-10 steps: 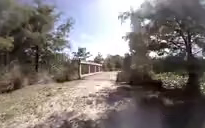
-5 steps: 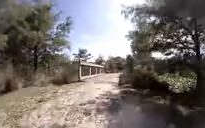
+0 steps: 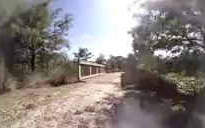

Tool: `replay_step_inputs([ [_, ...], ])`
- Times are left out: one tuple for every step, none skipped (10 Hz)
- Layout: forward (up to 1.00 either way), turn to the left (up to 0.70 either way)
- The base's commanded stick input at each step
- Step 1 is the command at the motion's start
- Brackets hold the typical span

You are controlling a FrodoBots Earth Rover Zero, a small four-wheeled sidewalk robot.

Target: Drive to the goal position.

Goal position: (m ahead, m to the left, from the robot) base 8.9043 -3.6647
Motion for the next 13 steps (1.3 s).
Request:
replay_step_inputs([
  [0.70,0.00],
  [0.70,0.00],
  [0.70,0.00],
  [0.70,0.00],
  [0.70,0.00],
  [0.70,0.00],
  [0.70,0.00],
  [0.70,0.00],
  [0.70,0.00],
  [0.70,0.00],
  [0.70,0.00],
  [0.70,0.00],
  [0.70,0.00],
])
